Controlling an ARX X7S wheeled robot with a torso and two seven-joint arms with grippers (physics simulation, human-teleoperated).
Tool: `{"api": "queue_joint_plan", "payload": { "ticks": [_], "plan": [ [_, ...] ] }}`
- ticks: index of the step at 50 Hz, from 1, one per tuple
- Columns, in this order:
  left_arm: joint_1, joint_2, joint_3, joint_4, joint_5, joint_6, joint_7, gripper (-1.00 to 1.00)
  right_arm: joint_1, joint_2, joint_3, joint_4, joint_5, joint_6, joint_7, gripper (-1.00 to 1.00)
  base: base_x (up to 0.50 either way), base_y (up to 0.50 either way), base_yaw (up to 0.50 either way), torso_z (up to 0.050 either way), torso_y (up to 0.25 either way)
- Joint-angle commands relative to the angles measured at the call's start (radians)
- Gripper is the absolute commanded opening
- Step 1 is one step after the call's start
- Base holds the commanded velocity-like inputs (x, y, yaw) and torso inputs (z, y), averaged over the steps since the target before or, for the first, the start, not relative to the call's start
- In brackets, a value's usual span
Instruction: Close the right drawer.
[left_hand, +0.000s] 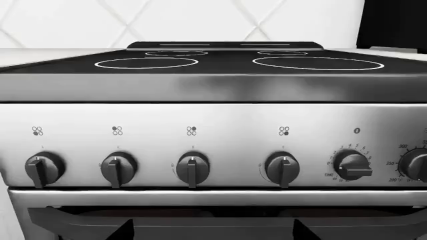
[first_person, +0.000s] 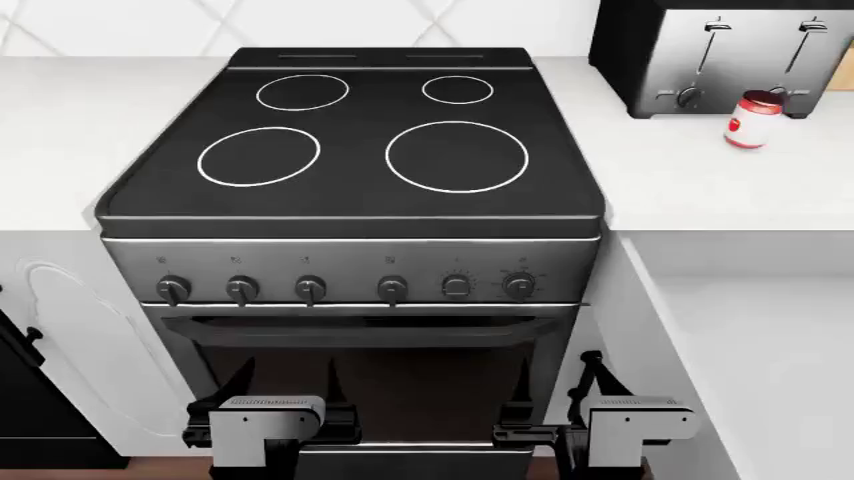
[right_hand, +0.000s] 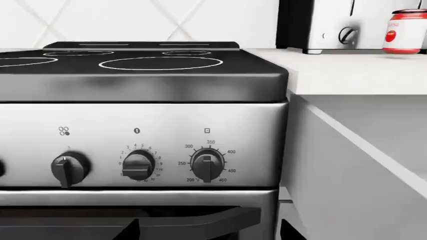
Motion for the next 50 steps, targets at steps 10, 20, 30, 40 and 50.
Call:
{"api": "queue_joint_plan", "payload": {
  "ticks": [10, 20, 30, 40, 50],
  "plan": [
    [-0.036, -0.037, 0.065, -0.059, -0.060, 0.020, -0.048, 1.00, 0.001, 0.054, -0.067, 0.003, 0.012, -0.013, 0.037, 1.00, 0.00, 0.00, 0.00, 0.000, 0.000],
    [-0.036, -0.051, 0.094, -0.071, -0.073, 0.039, -0.075, 1.00, 0.003, 0.075, -0.092, 0.016, 0.013, -0.052, 0.050, 1.00, 0.00, 0.00, 0.00, 0.000, 0.000],
    [-0.036, -0.069, 0.102, -0.015, -0.084, 0.003, -0.111, 1.00, 0.005, 0.086, -0.106, 0.028, 0.013, -0.084, 0.071, 1.00, 0.00, 0.00, 0.00, 0.000, 0.000],
    [-0.027, -0.080, 0.120, 0.103, -0.084, -0.033, -0.143, 1.00, 0.014, 0.118, -0.147, 0.076, -0.020, -0.213, 0.066, 1.00, 0.00, 0.00, 0.00, 0.000, 0.000],
    [-0.044, -0.090, 0.159, 0.165, -0.075, -0.050, -0.152, 1.00, 0.025, 0.134, -0.167, 0.124, -0.041, -0.331, 0.080, 1.00, 0.00, 0.00, 0.00, 0.000, 0.000]
  ]
}}
